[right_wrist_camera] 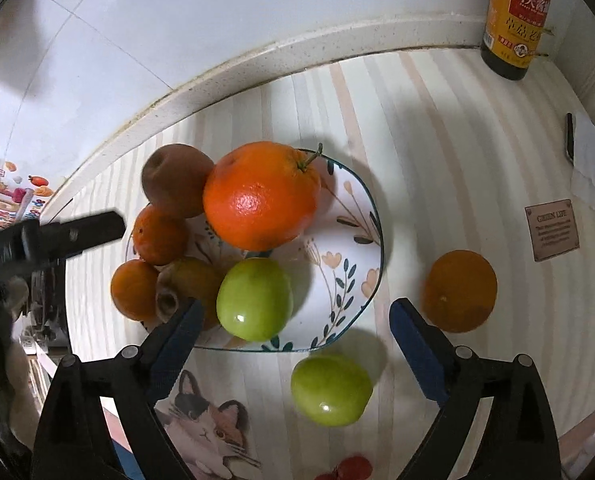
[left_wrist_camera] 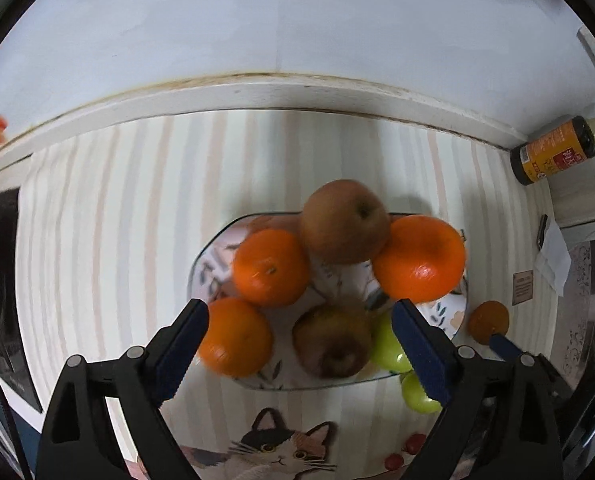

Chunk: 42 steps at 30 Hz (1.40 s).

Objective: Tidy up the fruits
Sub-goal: 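Lower both apples onto the plate and open both tools, then withdraw both tools from the plate toward the loose green apple and orange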

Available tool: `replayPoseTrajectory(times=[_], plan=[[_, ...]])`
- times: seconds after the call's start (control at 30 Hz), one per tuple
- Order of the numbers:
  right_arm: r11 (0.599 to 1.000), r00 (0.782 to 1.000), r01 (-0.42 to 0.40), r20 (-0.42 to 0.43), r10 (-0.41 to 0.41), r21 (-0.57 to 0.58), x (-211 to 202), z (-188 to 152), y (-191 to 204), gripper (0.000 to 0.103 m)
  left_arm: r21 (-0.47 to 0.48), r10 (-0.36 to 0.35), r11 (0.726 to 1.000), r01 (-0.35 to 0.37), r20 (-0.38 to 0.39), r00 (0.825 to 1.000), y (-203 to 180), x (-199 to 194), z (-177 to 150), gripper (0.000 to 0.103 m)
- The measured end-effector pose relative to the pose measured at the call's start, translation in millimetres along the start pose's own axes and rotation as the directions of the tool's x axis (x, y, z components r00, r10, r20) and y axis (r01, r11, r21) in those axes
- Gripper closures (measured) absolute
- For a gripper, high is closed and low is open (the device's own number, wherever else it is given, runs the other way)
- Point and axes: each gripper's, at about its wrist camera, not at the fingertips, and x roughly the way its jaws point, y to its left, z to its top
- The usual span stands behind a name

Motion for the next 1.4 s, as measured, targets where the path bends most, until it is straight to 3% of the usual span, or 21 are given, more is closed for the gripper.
replayPoseTrajectory(times=[0.3,0.53,0.97,1.4], plan=[[0.991,0.989,0.114,0.107,-0.107,-0.067,-48.4,-21.6,22.9,0.007,-0.03,0.063,0.998,-0.06,0.137,0.989,19.6,-44.1,-56.1,0.009],[0.983,0.97,0.159,0.199,-0.138,-0.095,-107.0,-50.6,40.3,0.007,-0.028,0.083,0.997,-0.078,0.224,0.971,23.4,-87.8,-99.6,0.009],[0.973,0.942,0.186,0.305,-0.137,-0.135,-187.3,-113.1,69.1,0.007,0.029,0.058,0.997,-0.074,0.363,0.93,13.4,-163.0,-164.2,0.009],[0.971,0.91,0.21,0.385,-0.152,-0.115,-227.5,-152.1,85.1,0.007,0.057,0.058,0.994,-0.092,0.441,0.896,17.6,-196.1,-195.2,0.009]])
